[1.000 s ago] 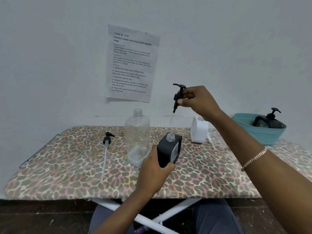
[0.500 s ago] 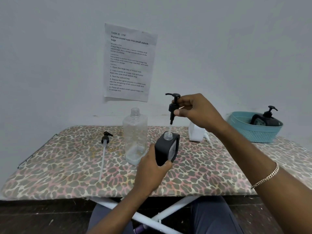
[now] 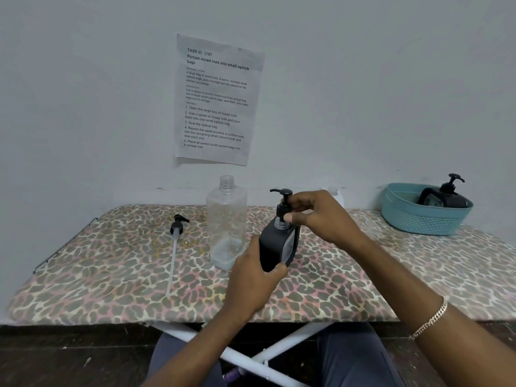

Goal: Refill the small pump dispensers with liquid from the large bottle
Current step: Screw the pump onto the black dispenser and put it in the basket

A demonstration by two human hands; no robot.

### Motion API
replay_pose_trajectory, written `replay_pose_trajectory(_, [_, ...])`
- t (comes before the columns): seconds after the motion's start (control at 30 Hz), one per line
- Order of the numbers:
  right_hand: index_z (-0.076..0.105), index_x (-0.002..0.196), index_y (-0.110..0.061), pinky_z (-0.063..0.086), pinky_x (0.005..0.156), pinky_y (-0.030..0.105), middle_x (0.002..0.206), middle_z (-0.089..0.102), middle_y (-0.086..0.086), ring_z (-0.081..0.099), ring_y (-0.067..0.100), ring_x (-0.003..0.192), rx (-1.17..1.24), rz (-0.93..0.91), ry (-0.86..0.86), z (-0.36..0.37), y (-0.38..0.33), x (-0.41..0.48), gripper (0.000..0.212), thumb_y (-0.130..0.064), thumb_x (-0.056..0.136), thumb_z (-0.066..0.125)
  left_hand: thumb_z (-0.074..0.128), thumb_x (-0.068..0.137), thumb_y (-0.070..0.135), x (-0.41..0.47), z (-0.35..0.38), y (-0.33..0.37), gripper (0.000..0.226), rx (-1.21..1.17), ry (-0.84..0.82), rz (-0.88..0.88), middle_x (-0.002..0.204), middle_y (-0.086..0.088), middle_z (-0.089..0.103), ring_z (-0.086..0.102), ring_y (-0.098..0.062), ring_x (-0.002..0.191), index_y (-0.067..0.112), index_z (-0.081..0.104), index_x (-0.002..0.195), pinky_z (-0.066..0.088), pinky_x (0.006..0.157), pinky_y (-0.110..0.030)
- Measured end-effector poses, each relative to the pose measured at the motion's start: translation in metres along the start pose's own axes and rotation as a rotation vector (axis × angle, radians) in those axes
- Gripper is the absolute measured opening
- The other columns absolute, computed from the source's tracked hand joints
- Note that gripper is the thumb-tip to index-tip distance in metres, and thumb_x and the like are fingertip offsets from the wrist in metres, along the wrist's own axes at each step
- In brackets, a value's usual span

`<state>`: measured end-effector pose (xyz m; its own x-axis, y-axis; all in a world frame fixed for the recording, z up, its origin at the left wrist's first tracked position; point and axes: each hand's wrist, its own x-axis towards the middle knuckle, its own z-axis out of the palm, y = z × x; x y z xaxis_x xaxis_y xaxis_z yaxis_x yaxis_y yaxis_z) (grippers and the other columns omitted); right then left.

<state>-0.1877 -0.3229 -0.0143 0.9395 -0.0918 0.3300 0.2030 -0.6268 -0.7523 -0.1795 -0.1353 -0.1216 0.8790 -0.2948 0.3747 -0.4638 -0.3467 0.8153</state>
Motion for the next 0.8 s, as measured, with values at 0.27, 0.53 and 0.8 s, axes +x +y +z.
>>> replay_pose_trajectory(0.27, [0.078,0.102,-0.023,0.053,0.088,0.025,0.094,0.078,-0.011,0.071,-0.002,0.093,0.046,0.031,-0.013,0.011,0.011,-0.006,0.024,-0.020,0.081,0.089,0.075,0.086,0.034,0.000,-0.002,-0.001,0.037,-0.024,-0.016,-0.004,0.093,0.012,0.071,0.068,-0.007,0.083,0.041,0.053,0.115,0.059,0.074,-0.043])
replay_pose_trajectory(0.53, [0.063,0.093,-0.028,0.048,0.078,0.024,0.097,0.068,-0.011,0.063,0.003,0.089,0.054,0.074,0.029,0.022,0.017,-0.007,0.039,-0.043,0.074,0.092,0.073,0.086,0.036,0.001,-0.004,0.001,0.042,-0.014,-0.037,-0.002,0.096,0.011,0.070,0.068,-0.007,0.084,0.040,0.052,0.122,0.059,0.075,-0.045])
replay_pose_trajectory(0.8, [0.074,0.129,-0.015,0.046,0.113,0.035,0.128,0.075,-0.007,0.064,0.008,0.128,0.371,0.066,-0.183,0.009,0.027,-0.008,0.035,-0.002,0.097,0.068,0.072,0.086,0.037,0.001,-0.003,0.001,0.038,-0.020,-0.036,-0.007,0.098,0.013,0.071,0.068,-0.007,0.085,0.040,0.053,0.118,0.059,0.076,-0.044])
